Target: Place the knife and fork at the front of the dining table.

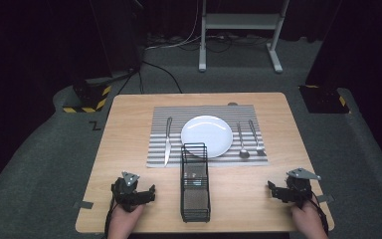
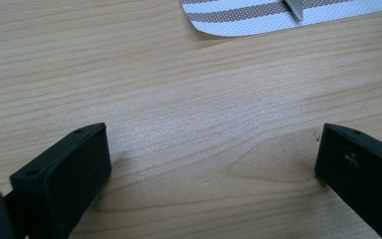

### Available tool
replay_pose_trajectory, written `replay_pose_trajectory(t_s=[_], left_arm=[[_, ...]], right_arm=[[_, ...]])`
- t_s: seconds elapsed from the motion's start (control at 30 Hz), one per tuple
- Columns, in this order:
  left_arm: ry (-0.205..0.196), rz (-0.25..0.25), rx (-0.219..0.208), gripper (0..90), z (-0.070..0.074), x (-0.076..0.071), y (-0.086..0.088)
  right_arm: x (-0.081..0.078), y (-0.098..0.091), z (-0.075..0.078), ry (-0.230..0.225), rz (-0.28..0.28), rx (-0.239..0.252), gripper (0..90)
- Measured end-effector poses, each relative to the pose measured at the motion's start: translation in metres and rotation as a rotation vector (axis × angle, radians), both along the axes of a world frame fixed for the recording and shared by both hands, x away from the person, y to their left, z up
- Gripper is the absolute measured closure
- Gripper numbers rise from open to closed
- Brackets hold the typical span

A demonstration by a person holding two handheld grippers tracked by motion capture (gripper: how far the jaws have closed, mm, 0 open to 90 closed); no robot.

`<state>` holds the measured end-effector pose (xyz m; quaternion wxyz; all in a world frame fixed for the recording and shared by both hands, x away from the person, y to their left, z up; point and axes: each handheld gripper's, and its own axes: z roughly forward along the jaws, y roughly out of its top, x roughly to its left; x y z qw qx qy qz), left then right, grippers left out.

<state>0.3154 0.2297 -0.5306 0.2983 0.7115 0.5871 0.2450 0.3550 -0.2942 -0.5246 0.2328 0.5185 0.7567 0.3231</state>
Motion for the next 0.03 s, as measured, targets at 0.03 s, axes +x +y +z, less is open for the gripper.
replay_pose_trajectory(t_s=[0.03], left_arm=[[0.000, 0.000, 0.000, 1.3, 0.0000, 0.0000, 0.0000]], right_arm=[[-0.0001, 0.0001, 0.0000, 0.002, -0.001, 0.001, 12.3]])
